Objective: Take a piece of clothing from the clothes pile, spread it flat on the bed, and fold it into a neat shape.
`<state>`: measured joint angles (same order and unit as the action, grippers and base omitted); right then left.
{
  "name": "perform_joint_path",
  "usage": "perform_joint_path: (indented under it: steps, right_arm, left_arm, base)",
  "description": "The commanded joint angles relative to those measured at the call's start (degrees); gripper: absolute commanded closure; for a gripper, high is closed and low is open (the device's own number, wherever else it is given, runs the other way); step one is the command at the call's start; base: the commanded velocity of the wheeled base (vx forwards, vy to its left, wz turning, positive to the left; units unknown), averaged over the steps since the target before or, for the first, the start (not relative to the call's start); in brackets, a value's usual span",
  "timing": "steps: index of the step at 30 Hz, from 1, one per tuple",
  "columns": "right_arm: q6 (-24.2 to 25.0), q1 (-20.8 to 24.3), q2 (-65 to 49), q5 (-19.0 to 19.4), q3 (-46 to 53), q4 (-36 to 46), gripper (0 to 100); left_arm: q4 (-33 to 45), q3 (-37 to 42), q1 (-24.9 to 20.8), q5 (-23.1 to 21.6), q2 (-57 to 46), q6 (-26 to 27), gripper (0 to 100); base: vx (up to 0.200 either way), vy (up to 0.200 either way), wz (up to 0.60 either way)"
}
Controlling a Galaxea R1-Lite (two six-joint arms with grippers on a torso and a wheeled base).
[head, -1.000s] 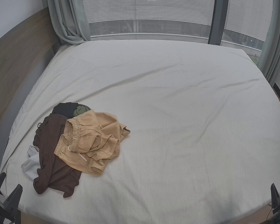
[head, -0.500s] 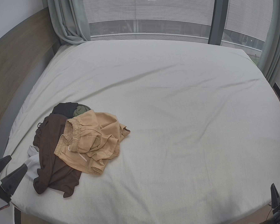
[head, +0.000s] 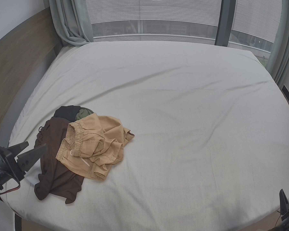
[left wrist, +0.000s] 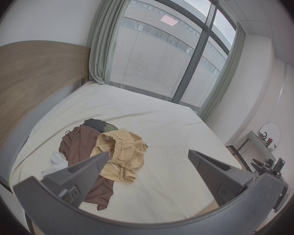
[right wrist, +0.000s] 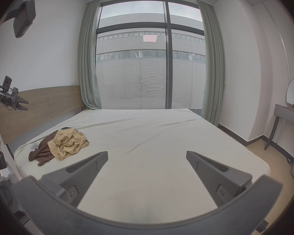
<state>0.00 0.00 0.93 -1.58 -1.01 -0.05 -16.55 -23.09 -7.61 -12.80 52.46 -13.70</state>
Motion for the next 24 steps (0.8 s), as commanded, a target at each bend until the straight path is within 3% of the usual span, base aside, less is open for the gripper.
perform_joint_path:
  steps: [1,12,24]
  right_arm:
    - [0.0,0.0,-0.9,0.0,1.0,0.0,0]
    - [0.0,0.0,-0.9,0.0,1.0,0.0,0]
    - [0.0,0.0,-0.9,0.0,1.0,0.0,0]
  left_arm:
    - [-1.9,-0.2,-0.1,-0.6,7.2,-0.3,0]
    - [-6.7,-2.5,0.7,-2.9,17.6,-6.2,0]
    - [-18.5,-2.9,2.9,-5.4,31.2,-6.2,0]
  base:
    - [0.000,0.000,0.00]
    - [0.000,0.000,0.00]
    - [0.000,0.000,0.00]
